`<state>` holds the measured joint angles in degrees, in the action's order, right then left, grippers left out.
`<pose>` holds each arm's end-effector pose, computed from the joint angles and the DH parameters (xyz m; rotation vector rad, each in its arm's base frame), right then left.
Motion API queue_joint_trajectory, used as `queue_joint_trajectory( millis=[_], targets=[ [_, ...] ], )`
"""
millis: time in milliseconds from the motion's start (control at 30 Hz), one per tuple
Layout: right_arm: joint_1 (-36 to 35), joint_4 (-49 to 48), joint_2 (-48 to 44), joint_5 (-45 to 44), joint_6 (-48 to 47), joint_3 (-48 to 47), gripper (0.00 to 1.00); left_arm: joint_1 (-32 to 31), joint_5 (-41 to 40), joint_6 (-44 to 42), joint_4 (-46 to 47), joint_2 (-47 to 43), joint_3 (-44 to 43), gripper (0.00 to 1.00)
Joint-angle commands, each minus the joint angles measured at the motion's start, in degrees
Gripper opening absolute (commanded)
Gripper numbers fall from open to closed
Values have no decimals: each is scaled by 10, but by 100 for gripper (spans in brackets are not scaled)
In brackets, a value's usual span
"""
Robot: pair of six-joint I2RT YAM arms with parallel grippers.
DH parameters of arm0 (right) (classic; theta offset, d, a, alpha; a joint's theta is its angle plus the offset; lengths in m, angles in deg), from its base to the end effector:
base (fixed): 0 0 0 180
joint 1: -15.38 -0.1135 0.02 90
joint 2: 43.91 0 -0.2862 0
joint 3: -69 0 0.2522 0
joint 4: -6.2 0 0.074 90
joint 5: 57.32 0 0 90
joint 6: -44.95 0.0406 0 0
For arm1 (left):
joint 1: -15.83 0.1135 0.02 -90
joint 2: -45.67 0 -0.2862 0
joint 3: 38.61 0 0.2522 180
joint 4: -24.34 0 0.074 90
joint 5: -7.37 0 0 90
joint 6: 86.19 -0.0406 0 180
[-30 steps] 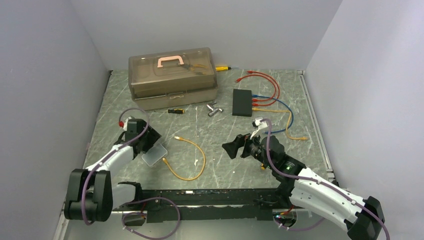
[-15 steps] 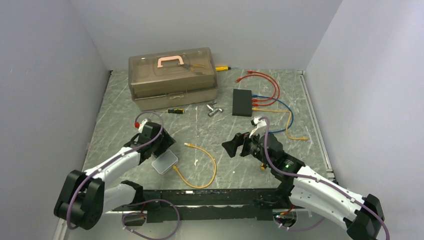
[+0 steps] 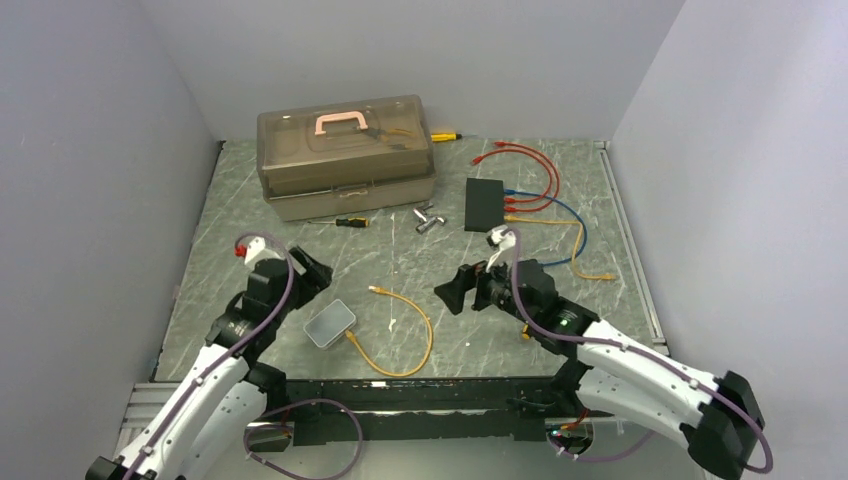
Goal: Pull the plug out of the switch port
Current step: Move the switch port to the switch port.
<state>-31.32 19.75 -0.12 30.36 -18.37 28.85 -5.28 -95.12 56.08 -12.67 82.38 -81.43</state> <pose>0.1209 0.1259 0.2617 -0.3116 1.9337 0.8310 0.1327 -0.0418 0.2531 -0.7022 2.0243 -0.5367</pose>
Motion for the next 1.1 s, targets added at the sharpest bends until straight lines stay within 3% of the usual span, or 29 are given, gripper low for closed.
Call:
queue_joint_trajectory(
  millis=[0,300,600,767,1067],
  targets=[
    [-4,-100,77,94,19,-12,96,-2,11,16,-36,-43,69,83],
    [-61,-174,296,145,29,-128,93,0,6,38,-60,-108,126,81],
    [-93,-152,463,179,29,-261,87,2,12,48,-113,-158,129,78],
    [-93,-172,537,226,62,-301,83,-4,-24,72,-206,-196,86,80],
    [-108,-199,632,270,107,-355,71,-7,-3,114,-218,-192,106,75]
  ],
)
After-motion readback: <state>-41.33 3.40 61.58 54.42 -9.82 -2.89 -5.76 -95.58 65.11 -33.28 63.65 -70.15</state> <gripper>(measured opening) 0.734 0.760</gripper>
